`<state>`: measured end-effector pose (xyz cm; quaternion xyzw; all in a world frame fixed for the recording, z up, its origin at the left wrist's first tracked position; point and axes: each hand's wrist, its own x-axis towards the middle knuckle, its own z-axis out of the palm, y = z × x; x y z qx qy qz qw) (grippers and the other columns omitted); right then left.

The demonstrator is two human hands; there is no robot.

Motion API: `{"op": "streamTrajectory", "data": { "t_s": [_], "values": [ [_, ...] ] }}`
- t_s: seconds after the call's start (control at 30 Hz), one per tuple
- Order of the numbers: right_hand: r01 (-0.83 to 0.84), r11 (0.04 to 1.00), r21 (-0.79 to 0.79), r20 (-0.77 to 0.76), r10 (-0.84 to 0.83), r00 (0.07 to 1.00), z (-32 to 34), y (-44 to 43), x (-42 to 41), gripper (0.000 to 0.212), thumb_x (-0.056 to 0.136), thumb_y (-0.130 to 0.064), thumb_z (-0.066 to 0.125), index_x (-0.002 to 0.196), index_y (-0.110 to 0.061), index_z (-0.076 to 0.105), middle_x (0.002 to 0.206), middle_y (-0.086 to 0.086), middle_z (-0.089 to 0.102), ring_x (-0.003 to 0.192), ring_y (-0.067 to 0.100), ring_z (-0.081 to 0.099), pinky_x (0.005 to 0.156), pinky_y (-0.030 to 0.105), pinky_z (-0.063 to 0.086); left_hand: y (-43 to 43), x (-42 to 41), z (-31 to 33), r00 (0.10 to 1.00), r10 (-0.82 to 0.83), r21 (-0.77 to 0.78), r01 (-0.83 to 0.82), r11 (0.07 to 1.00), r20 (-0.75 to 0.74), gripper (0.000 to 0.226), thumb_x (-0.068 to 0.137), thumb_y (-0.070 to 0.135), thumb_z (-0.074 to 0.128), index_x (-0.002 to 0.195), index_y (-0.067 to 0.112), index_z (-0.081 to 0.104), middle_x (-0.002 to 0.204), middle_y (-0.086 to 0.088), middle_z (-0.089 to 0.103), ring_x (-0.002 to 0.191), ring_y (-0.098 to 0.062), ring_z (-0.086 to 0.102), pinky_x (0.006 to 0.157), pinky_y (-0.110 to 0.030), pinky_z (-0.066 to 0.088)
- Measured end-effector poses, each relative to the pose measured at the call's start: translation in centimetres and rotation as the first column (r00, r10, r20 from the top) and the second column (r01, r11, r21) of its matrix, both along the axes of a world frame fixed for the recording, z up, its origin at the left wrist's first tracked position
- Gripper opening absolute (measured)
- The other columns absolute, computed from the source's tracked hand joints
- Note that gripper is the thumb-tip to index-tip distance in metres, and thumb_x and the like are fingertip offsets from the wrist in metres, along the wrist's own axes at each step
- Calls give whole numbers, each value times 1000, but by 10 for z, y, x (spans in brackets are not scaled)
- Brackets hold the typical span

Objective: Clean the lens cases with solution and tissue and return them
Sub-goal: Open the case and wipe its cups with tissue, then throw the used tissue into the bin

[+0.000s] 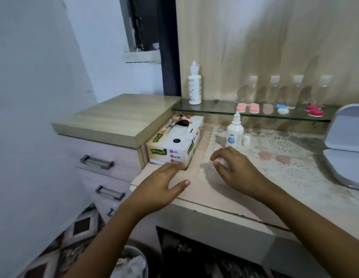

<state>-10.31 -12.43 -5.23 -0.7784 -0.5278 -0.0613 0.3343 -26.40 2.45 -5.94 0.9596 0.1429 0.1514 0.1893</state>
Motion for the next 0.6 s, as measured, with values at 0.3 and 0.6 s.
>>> {"op": "streamTrajectory", "data": {
  "t_s": [0.3,0.6],
  "values": [
    [-224,974,-34,-44,222,974,-16,79,-68,18,92,-20,51,109,-16,59,114,3,58,107,18,51,87,23,37,49,-86,-25,985,174,-19,-173,985,8,58,91,51,47,139,20,41,141,8,43,122,0,38,91,3,18],
    [-407,913,-36,39,408,912,-38,155,-140,20,91,-13,52,104,-4,64,101,14,66,92,29,60,76,25,38,103,-171,-81,925,369,-59,-374,925,-88,62,89,55,41,141,19,41,142,0,44,112,-10,54,92,-10,31]
  ]
}}
